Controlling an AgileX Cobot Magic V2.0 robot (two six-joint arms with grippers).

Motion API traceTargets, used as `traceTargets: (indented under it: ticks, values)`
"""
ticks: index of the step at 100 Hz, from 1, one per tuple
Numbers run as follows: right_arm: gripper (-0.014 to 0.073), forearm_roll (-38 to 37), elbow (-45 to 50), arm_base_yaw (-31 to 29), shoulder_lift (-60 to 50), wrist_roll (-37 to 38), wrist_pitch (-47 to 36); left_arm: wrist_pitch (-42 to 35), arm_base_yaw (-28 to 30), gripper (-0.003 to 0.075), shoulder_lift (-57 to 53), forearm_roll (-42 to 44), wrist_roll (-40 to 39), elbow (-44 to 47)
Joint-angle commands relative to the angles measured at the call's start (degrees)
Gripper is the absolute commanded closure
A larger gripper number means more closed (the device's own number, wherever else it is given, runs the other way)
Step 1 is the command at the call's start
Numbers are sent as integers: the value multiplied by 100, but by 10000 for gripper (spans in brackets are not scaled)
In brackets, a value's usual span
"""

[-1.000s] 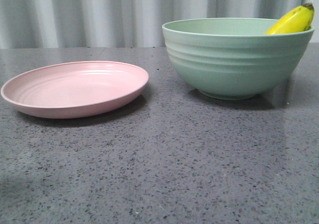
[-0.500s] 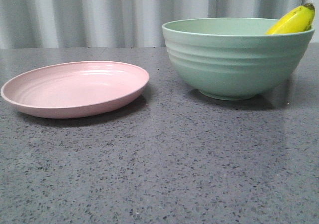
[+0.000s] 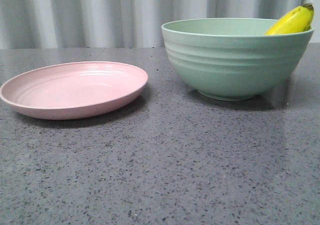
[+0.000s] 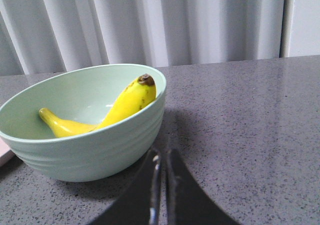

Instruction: Transfer banana from pink plate to green bowl

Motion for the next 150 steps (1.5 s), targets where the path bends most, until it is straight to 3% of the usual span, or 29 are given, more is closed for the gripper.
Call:
traceTargets:
  ticks: [1,85,95,110,125,150]
  values:
    - [667,-49,-161,-28,43,-45,-439,-227,16,739,-189,-7,-67,153]
    - [667,-166,167,-38,-212,-45,-586,-227,16,739,-189,-7,-67,153]
    - [667,-918,536,-243,-499,-45,-716,-227,16,739,-189,-7,-67,153]
    - [667,-977,1164,-765,-1087,485,-1078,-227,16,739,-189,-7,-67,153]
    - [667,-1833,1155,-1231,-1643,1358,-163,-227,16,739,-189,-7,-67,153]
    - [667,-1715,1166,-1292,-1781,1318,887,-227,16,739,-189,-7,-67,153]
